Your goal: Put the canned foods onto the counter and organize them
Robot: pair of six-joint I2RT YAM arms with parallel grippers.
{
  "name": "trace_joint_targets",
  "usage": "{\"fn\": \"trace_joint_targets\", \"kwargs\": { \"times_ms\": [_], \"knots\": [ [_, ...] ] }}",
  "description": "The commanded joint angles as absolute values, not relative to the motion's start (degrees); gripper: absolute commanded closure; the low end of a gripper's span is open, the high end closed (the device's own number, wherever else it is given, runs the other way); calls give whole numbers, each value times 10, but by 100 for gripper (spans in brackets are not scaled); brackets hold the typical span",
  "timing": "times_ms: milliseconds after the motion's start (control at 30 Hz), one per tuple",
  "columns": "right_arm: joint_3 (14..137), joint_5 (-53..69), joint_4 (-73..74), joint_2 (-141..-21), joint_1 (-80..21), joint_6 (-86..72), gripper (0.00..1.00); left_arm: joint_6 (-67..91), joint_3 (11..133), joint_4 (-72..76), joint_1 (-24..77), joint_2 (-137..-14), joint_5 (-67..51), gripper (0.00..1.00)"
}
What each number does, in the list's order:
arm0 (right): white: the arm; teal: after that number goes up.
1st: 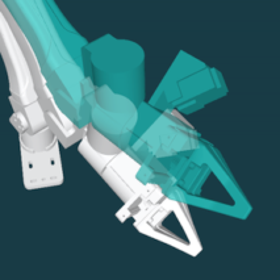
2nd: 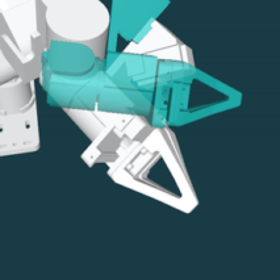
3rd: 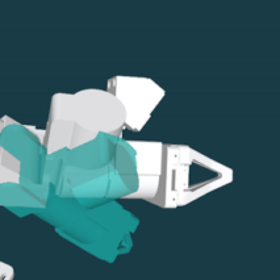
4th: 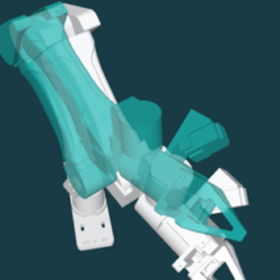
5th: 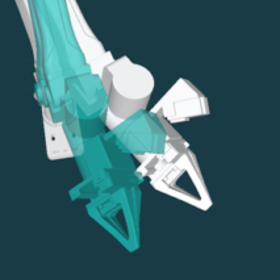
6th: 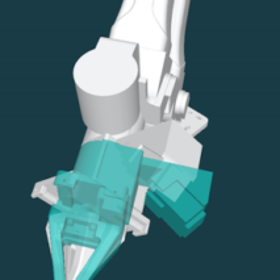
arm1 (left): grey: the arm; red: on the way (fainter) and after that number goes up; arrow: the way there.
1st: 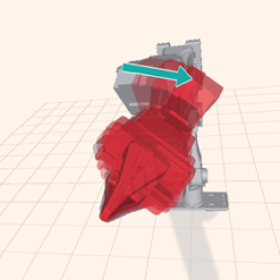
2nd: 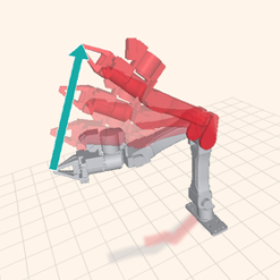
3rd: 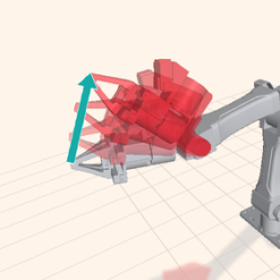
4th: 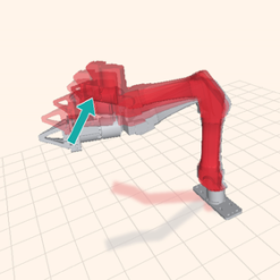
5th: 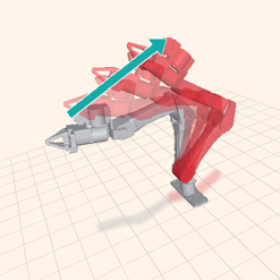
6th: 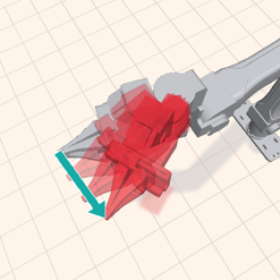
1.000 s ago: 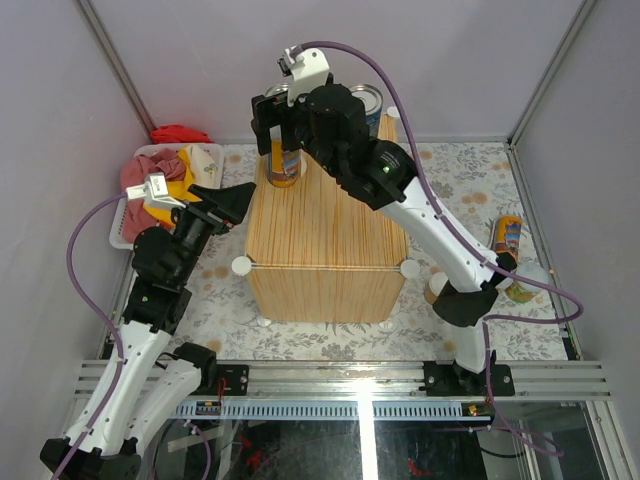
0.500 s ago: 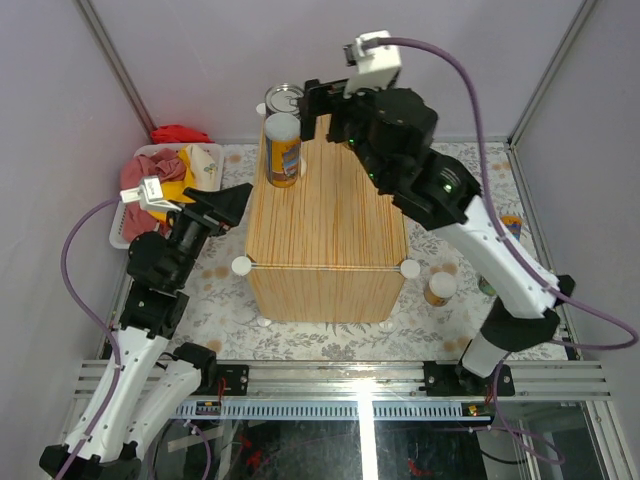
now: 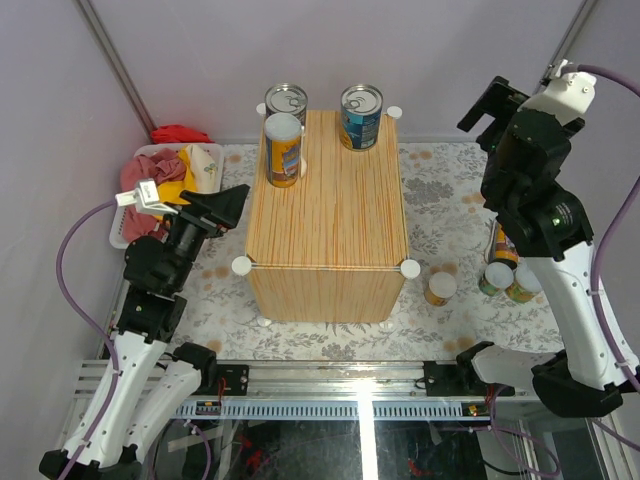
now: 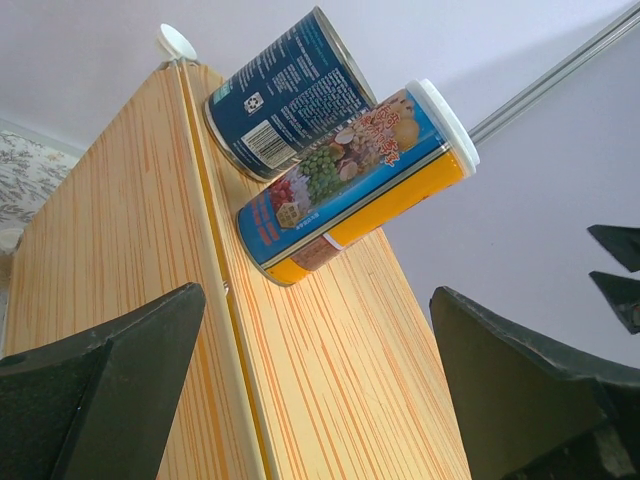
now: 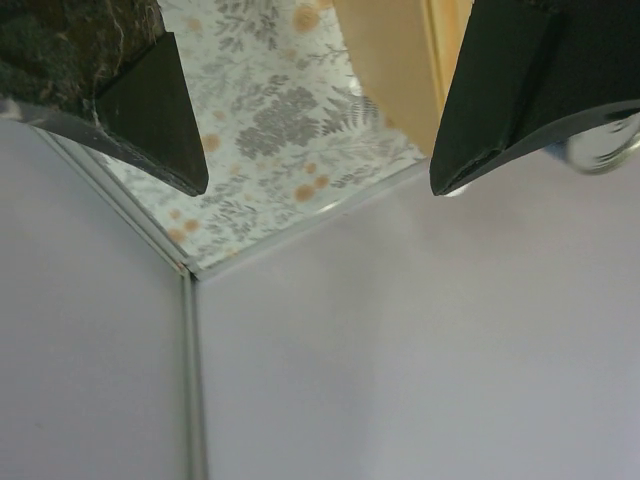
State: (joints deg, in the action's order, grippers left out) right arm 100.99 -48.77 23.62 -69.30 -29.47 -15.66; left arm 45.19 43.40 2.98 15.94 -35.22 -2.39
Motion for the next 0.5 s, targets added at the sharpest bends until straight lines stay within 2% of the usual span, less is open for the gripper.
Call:
{"fn": "trace_joint_targets", "kwargs": {
  "times_ms": [0,233,467],
  "knots": [
    [986,-457,302,-691,-212,-245,0,443,455,50,155,-338,-21,4],
    [901,-297,347,-710,-6,-321,0,434,456,34,155,-320,-17,4],
    [783,-287,319,-740,63,-322,1,432,452,32,155,-314,-19,3]
  ]
}}
